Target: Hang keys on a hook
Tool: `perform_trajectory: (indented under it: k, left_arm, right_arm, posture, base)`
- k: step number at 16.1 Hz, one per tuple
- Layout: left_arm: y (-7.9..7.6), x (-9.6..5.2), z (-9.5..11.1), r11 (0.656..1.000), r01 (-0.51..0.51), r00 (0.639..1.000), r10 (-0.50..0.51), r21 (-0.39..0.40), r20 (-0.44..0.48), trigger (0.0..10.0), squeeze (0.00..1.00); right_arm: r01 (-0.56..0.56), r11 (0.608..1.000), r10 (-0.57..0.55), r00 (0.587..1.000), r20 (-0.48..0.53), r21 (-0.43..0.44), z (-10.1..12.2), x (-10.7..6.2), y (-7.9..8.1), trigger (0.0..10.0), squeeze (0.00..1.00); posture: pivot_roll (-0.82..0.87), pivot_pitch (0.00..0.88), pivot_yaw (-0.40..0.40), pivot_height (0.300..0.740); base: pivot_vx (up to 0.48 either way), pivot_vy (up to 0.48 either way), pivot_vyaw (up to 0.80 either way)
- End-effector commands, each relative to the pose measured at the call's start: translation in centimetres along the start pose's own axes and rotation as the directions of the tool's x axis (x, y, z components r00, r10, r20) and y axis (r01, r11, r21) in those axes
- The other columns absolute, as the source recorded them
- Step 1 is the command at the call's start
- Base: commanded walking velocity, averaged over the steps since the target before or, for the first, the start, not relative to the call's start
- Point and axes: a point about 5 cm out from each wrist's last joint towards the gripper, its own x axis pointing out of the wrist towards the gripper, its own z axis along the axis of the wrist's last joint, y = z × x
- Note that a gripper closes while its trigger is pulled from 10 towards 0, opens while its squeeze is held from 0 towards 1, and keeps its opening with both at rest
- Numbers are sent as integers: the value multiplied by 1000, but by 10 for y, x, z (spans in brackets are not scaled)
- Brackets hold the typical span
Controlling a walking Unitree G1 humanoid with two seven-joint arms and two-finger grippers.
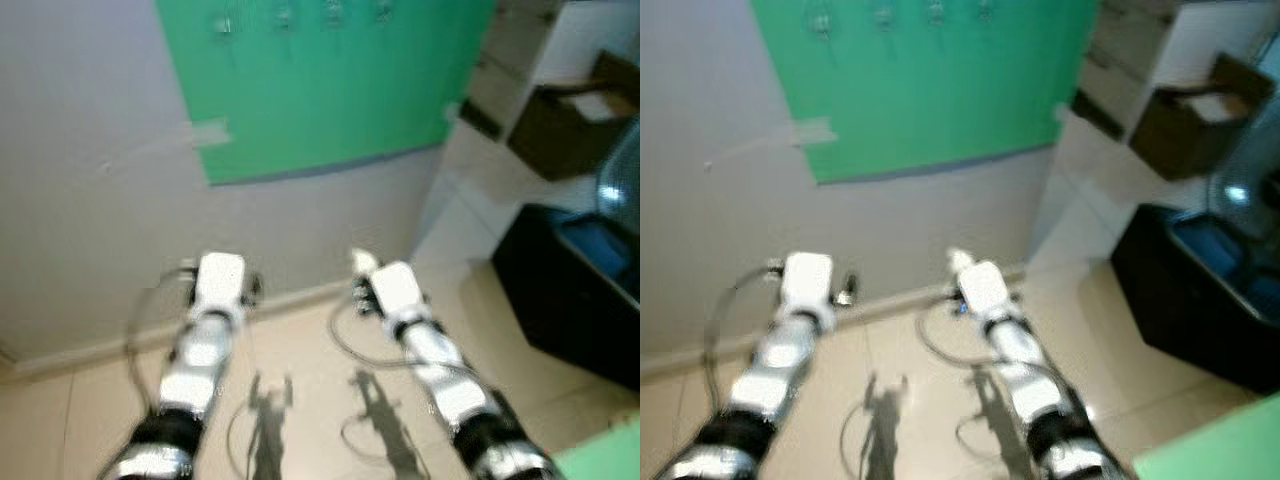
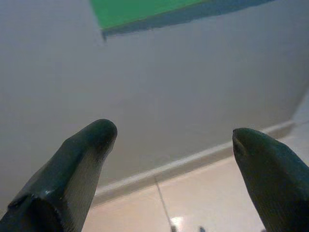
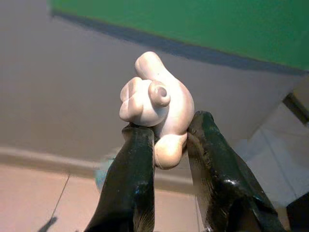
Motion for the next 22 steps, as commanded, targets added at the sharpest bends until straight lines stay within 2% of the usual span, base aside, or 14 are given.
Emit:
perform_trajectory:
  k: [1, 12, 16, 17, 22]
  left_arm:
    - [-16, 1, 8, 999, 42, 999, -42, -3, 20, 10000, 0]
    - [-19, 2, 10, 999, 51, 998, -51, -2, 26, 10000, 0]
    - [-19, 3, 10, 999, 49, 998, -49, 4, 26, 10000, 0]
    - [-20, 3, 10, 999, 53, 998, -53, 4, 29, 10000, 0]
    - [-22, 4, 8, 998, 52, 999, -53, 37, 12, 10000, 0]
  right_arm:
    - [37, 999, -37, 999, -27, -13, -8, -5, -15, 0, 0]
    - [27, 1000, -27, 999, -27, -15, -7, -3, -13, 0, 0]
    - [-12, 1000, 12, 999, -36, 25, -9, -3, -9, 0, 0]
    - [-2, 1000, 2, 999, -37, 13, -9, -3, -10, 0, 0]
    - [3, 1000, -3, 999, -34, 15, -8, -2, -13, 0, 0]
  posture:
    - [-115, 0, 21, 723]
    - [-116, 0, 23, 723]
    - [-115, 0, 24, 723]
    - [-115, 0, 24, 723]
    - [-122, 0, 27, 723]
  base:
    - [454, 0, 0]
    - [450, 0, 0]
    - [445, 0, 0]
    - [439, 0, 0]
    - [0, -96, 0]
